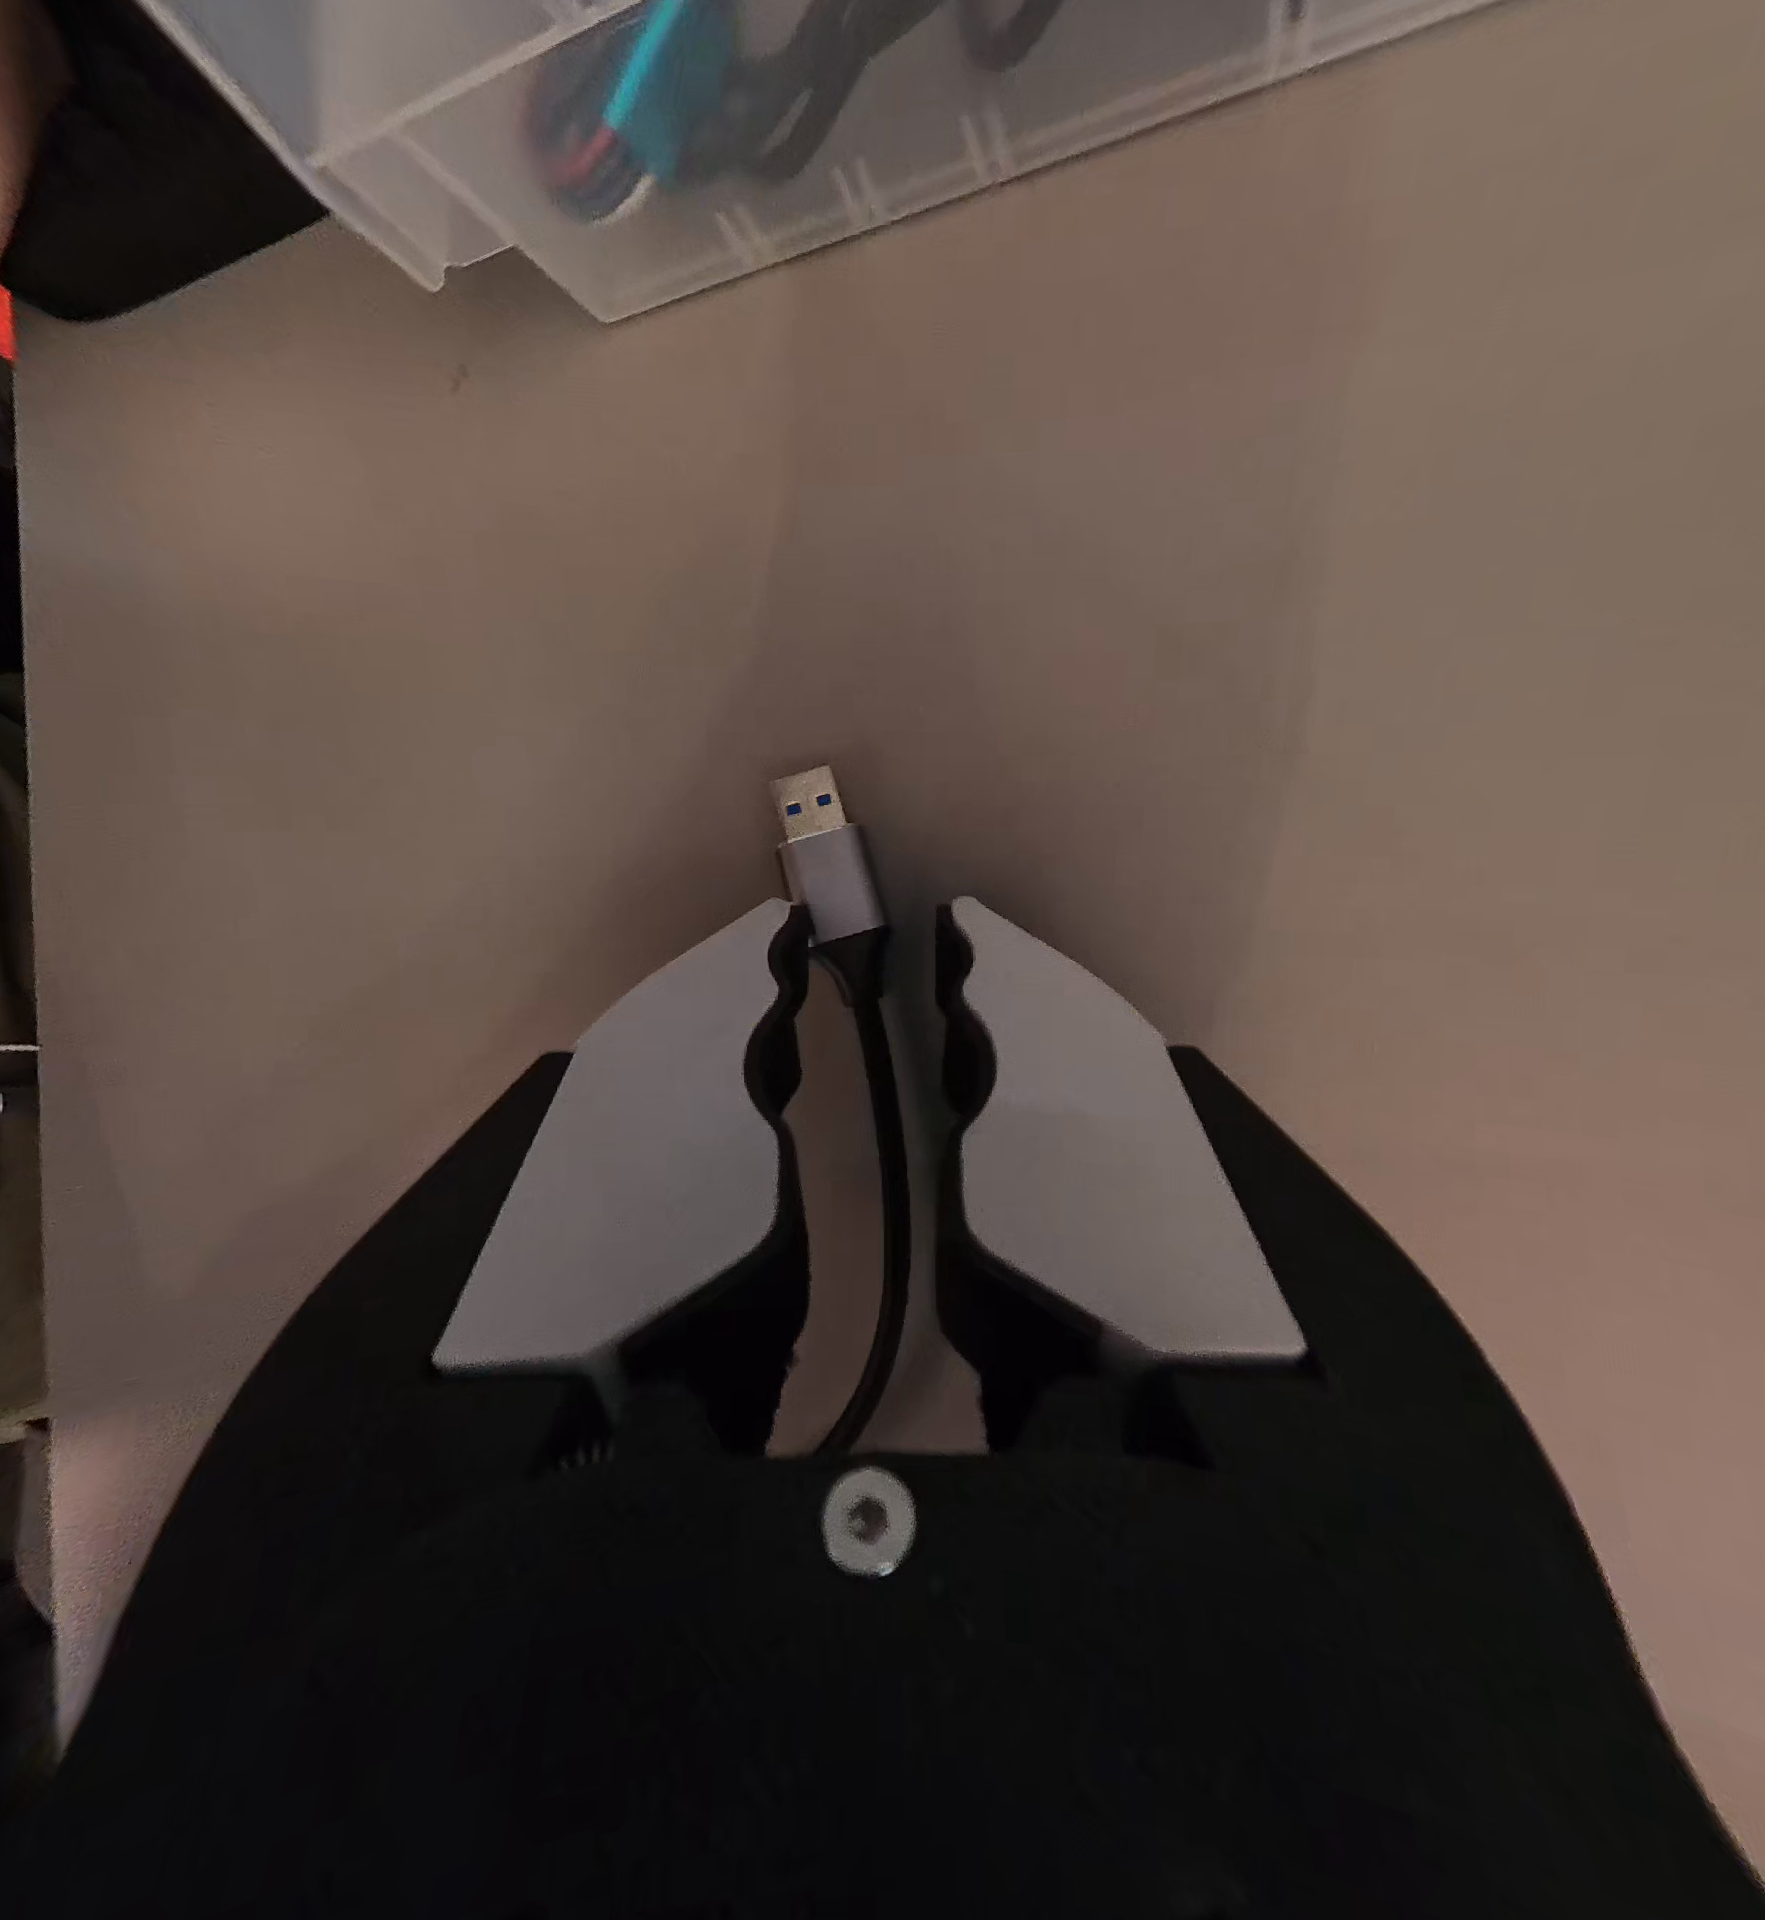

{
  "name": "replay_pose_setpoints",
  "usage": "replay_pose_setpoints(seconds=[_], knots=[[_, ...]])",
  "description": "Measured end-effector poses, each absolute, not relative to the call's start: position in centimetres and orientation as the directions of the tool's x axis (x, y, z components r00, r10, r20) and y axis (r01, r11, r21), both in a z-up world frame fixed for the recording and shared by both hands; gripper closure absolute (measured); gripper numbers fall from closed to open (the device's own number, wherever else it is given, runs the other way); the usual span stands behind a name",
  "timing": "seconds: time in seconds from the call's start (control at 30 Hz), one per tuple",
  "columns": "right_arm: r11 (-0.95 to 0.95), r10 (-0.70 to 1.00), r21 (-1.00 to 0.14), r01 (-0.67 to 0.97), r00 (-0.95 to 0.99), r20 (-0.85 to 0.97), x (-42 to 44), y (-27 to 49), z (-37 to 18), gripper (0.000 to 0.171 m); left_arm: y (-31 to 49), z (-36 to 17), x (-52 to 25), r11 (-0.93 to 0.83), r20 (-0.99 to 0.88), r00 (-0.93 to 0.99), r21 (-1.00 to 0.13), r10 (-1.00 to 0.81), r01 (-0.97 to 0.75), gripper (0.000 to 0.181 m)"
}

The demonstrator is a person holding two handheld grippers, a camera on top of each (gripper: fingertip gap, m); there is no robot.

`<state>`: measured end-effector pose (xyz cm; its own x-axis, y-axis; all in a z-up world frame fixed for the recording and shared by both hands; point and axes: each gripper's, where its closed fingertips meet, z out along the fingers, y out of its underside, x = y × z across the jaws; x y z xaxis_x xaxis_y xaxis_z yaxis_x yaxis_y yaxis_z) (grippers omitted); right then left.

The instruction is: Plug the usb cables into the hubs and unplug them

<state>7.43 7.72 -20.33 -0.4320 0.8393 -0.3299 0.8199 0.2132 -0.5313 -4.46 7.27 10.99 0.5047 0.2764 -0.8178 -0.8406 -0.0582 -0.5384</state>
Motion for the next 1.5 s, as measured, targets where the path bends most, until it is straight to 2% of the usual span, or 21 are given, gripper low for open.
replay_pose_setpoints(seconds=[0.33, 0.6, 0.8, 0.93, 1.03, 1.17, 1.2, 1.33, 1.4, 1.5], knots=[[0.331, 0.809, -0.605, 0.725, -0.548, -0.214, 7.1, 6.7, -20.5, 0.153, 7.1, 11.1, -4.6, -0.057, -0.812, 0.511, -0.546, 0.281, -0.836, 0.164], [0.501, 0.761, -0.649, 0.572, -0.649, 0.016, 6.7, 6.2, -20.4, 0.152, 7.1, 11.1, -4.7, -0.060, -0.813, 0.510, -0.546, 0.282, -0.836, 0.164], [0.406, 0.795, -0.666, 0.626, -0.601, -0.080, 6.3, 6.2, -20.3, 0.153, 7.2, 11.0, -4.9, -0.061, -0.811, 0.514, -0.549, 0.279, -0.834, 0.164], [0.436, 0.786, -0.664, 0.607, -0.616, -0.047, 6.3, 6.1, -20.2, 0.154, 7.4, 10.6, -5.1, -0.066, -0.814, 0.514, -0.549, 0.270, -0.833, 0.164], [0.408, 0.778, -0.715, 0.569, -0.626, -0.055, 6.2, 5.5, -18.2, 0.154, 7.7, 10.2, -5.4, -0.079, -0.823, 0.503, -0.538, 0.263, -0.839, 0.165], [0.356, 0.769, -0.815, 0.457, -0.639, -0.023, 6.3, 4.9, -13.1, 0.155, 8.0, 9.6, -5.5, -0.090, -0.840, 0.484, -0.517, 0.247, -0.851, 0.165], [0.343, 0.768, -0.838, 0.424, -0.640, -0.010, 6.5, 4.8, -11.6, 0.170, 8.1, 9.4, -5.4, -0.092, -0.843, 0.482, -0.514, 0.240, -0.853, 0.165], [0.242, 0.759, -0.928, 0.283, -0.651, -0.001, 7.6, 4.9, -5.8, 0.170, 8.6, 9.0, -4.9, -0.102, -0.857, 0.465, -0.495, 0.223, -0.863, 0.165], [0.244, 0.798, -0.922, 0.301, -0.603, 0.014, 7.6, 6.1, -5.4, 0.170, 8.8, 8.7, -4.8, -0.111, -0.864, 0.454, -0.484, 0.217, -0.868, 0.165], [0.298, 0.809, -0.857, 0.420, -0.587, -0.006, 8.0, 6.2, -7.5, 0.169, 9.0, 8.4, -4.6, -0.118, -0.869, 0.450, -0.479, 0.207, -0.870, 0.164]])
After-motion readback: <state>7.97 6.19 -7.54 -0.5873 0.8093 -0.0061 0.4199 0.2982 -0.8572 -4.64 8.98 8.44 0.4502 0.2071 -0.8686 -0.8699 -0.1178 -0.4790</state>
